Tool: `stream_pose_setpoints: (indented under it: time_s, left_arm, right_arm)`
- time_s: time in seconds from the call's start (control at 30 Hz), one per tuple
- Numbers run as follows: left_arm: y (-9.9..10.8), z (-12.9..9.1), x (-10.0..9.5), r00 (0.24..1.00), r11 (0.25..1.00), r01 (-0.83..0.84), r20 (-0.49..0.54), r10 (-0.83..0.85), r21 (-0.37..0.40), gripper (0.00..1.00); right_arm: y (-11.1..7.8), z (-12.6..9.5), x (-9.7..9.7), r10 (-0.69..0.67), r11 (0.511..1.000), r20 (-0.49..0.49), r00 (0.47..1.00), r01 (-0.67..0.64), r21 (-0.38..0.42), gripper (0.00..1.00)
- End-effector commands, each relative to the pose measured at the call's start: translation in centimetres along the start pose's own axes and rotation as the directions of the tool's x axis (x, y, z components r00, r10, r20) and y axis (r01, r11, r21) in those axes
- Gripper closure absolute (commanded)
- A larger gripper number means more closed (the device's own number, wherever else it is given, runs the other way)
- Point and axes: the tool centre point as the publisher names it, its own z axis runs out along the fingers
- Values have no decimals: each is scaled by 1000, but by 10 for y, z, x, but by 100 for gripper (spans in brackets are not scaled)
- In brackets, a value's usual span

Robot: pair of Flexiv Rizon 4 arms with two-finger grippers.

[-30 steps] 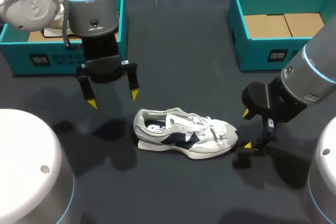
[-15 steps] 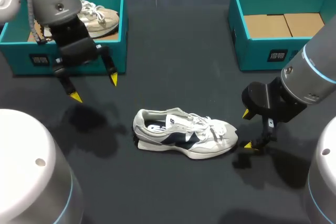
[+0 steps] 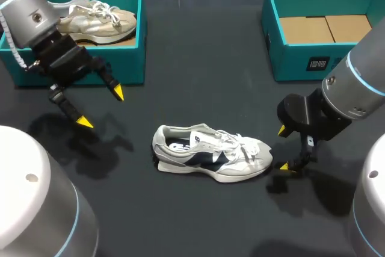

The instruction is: Take the shoe out of the shoebox, open the shoe tongue, remove and reinsert the insole, then place the shoe into the shoebox

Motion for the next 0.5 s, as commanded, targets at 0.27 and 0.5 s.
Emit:
stream_pose_setpoints:
  time_s: [0.27, 0.5]
  left_arm:
    - [37, 26, 16, 950, 948, 113, 248, -190, 296, 0]
    - [51, 35, 23, 922, 921, 147, 288, -260, 361, 0]
  right_arm:
    - [-1, 0, 2, 0, 1000, 4, 1000, 0, 1, 0]
    - [-1, 0, 2, 0, 1000, 4, 1000, 0, 1, 0]
